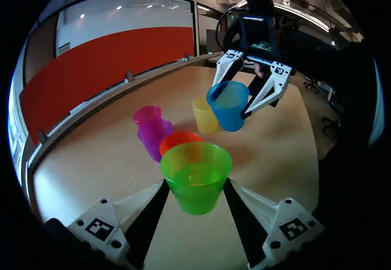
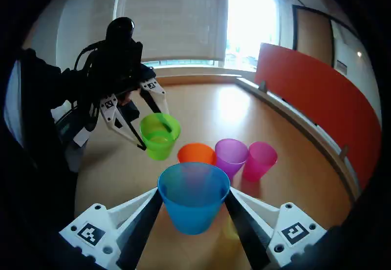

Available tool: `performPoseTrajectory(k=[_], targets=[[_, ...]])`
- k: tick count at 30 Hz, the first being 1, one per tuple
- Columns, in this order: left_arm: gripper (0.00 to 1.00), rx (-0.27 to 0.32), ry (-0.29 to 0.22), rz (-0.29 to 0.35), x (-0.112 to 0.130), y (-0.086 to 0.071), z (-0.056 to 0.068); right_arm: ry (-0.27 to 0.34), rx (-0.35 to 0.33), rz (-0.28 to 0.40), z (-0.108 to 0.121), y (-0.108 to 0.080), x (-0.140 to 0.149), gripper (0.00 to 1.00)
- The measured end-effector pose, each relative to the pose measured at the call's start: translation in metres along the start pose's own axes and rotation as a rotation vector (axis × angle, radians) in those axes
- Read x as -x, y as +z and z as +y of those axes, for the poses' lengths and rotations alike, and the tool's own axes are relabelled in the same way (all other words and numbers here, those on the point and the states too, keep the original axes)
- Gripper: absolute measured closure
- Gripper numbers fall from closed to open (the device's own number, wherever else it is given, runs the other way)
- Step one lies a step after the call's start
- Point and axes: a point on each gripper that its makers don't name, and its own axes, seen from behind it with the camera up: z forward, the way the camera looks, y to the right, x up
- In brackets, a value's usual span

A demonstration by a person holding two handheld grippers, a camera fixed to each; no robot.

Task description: Pour water

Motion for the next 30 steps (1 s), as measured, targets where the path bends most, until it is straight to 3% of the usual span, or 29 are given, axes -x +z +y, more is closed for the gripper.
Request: performPoseTrajectory(k=[11,30], targets=[[0.21,0.004,0.016,-0.053,0.014,0.003,-0.009,-0.010,-0.029,-0.047,-0.004,0.017,0.016,0.11],[0.21,0.031,0.025,-0.108,0.028,0.011,-0.012,-0.035,-0.058,-0.081,-0.010,0.038,0.032,0.11]])
